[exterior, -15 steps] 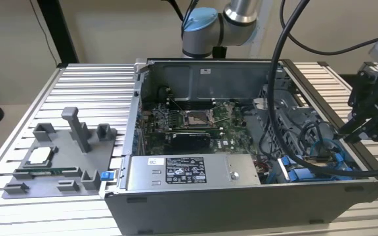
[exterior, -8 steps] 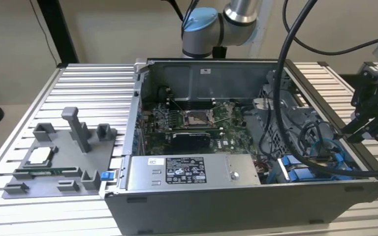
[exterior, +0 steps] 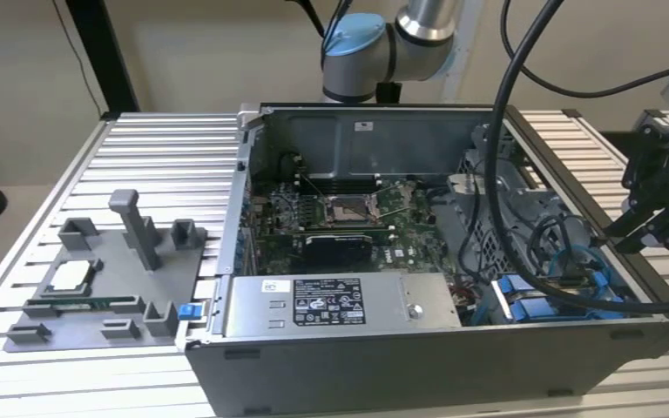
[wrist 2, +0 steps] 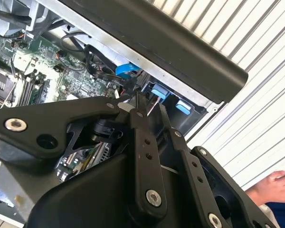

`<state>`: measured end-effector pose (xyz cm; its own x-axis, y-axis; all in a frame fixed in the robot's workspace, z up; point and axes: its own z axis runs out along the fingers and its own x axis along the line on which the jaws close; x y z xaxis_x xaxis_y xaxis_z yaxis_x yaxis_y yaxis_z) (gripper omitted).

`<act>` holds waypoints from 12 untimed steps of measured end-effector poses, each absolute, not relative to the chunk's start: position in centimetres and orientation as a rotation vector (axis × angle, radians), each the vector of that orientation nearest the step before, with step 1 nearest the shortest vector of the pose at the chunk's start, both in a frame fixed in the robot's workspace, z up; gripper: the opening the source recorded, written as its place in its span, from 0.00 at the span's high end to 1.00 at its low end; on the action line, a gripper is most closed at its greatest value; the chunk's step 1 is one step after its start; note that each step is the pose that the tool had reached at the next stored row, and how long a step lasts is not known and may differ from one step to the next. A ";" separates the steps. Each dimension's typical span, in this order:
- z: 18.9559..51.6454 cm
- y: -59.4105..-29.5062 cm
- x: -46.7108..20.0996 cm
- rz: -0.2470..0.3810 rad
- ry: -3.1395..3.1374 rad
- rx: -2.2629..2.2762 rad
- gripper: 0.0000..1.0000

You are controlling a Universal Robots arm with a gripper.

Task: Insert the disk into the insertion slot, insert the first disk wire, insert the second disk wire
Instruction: 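Insert the second disk wire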

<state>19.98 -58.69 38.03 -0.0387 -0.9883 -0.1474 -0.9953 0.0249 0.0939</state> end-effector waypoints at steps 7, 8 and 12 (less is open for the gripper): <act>38.0 -58.7 20.2 0.265 2.219 -2.150 0.00; 38.0 -58.7 20.4 0.265 2.219 -2.149 0.00; 37.9 -58.5 20.6 0.265 2.220 -2.149 0.00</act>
